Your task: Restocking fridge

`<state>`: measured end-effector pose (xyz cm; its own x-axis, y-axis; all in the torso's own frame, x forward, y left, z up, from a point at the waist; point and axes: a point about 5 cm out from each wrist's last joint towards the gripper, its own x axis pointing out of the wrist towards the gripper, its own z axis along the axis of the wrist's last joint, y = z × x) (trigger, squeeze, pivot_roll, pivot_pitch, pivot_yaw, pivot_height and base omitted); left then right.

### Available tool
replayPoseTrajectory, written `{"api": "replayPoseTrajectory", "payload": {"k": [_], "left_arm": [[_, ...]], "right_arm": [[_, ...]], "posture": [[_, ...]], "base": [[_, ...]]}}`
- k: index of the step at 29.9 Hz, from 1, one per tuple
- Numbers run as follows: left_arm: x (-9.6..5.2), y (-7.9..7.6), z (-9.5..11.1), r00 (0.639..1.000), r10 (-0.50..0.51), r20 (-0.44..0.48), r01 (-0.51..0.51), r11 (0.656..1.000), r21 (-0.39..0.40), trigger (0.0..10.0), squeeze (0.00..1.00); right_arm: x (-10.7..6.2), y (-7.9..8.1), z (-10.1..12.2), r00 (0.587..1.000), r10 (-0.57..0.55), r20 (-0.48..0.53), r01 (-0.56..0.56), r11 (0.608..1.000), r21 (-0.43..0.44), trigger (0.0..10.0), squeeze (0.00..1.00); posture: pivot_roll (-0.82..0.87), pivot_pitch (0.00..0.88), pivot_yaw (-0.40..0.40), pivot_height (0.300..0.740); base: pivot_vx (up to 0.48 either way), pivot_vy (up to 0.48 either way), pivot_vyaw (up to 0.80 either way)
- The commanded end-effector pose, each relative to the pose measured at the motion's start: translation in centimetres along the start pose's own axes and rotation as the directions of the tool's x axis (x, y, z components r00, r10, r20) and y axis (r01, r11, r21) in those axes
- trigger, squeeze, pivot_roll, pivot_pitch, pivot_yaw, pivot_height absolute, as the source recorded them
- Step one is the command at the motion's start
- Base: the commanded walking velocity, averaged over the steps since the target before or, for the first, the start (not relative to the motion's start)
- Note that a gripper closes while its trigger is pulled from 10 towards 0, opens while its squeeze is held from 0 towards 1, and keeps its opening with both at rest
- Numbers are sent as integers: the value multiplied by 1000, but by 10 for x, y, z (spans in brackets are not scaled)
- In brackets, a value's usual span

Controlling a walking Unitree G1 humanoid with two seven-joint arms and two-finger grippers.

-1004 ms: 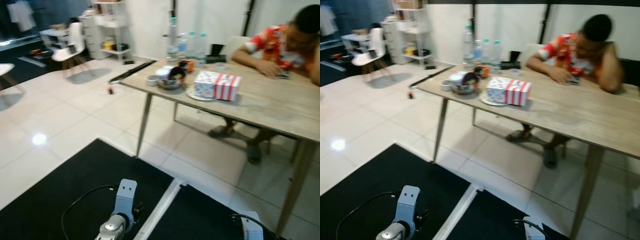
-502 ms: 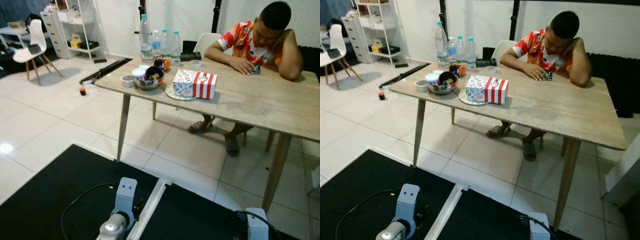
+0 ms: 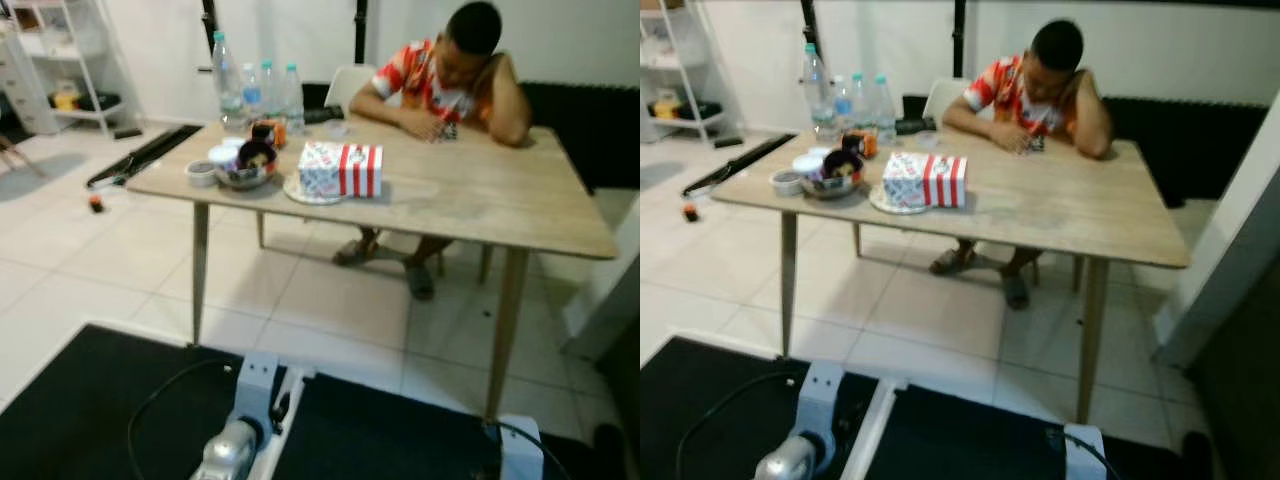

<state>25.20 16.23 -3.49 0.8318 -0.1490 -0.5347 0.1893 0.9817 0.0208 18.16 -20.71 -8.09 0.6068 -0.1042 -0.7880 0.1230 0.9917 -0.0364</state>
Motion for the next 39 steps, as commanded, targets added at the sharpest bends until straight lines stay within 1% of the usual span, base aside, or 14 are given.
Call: {"api": "replayPoseTrajectory", "payload": {"k": [1, 3, 6, 7, 8, 9, 12, 19, 36, 39], "left_arm": [[0, 2, 1, 1000, -5, 1, 5, 1000, 5, 10000, 0], [0, 2, 1, 1000, -6, 5, 6, 1000, 1, 10000, 0], [0, 3, 1, 1000, -6, 2, 6, 1000, 18, 10000, 0], [0, 3, 1, 1000, -5, 2, 5, 1000, 20, 10000, 0], [0, 3, 1, 1000, -4, 1, 4, 1000, 24, 10000, 0], [0, 3, 1, 1000, -5, 9, 5, 1000, 21, 10000, 0], [0, 3, 4, 1000, 1, 25, -1, 1000, 13, 10000, 0], [1, 4, 8, 999, 9, 38, -9, 1000, 7, 10000, 0], [2, 3, 9, 999, 2, 40, -2, 1000, 14, 10000, 0], [2, 3, 9, 999, 2, 40, -2, 1000, 15, 10000, 0]], "right_arm": [[-1, 0, -2, 1000, -5, -1, 5, 1000, 8, 10000, 0], [-1, 0, -3, 1000, -5, -1, 5, 1000, 9, 10000, 0], [-1, 1, -3, 1000, 3, -3, -3, 1000, 14, 10000, 0], [-1, 2, -4, 1000, 14, -13, -14, 1000, 8, 10000, 0], [-1, 2, -4, 1000, 24, -19, -25, 999, -26, 10000, 0], [-1, 2, -4, 999, 34, -20, -35, 999, -33, 10000, 0], [-1, 3, -4, 999, 34, -7, -34, 999, 0, 10000, 0], [-1, 3, -3, 999, 41, -5, -41, 999, -12, 10000, 0], [-1, 1, -2, 999, 35, -9, -36, 999, -35, 10000, 0], [-1, 1, -3, 999, 33, -12, -33, 999, -27, 10000, 0]], "posture": [[17, 0, 49, 740], [17, 0, 50, 740], [16, 0, 51, 740], [16, 0, 51, 740], [14, 0, 52, 740], [14, 0, 52, 740], [14, 0, 52, 740], [14, 0, 52, 740], [16, 0, 46, 740], [17, 0, 46, 740]], "base": [[0, 0, -800], [0, 0, -800], [0, 0, -800], [0, 0, 0], [0, 0, 0], [0, 0, 0], [0, 0, 0], [279, 0, 0], [291, 0, 0], [292, 0, 0]]}}
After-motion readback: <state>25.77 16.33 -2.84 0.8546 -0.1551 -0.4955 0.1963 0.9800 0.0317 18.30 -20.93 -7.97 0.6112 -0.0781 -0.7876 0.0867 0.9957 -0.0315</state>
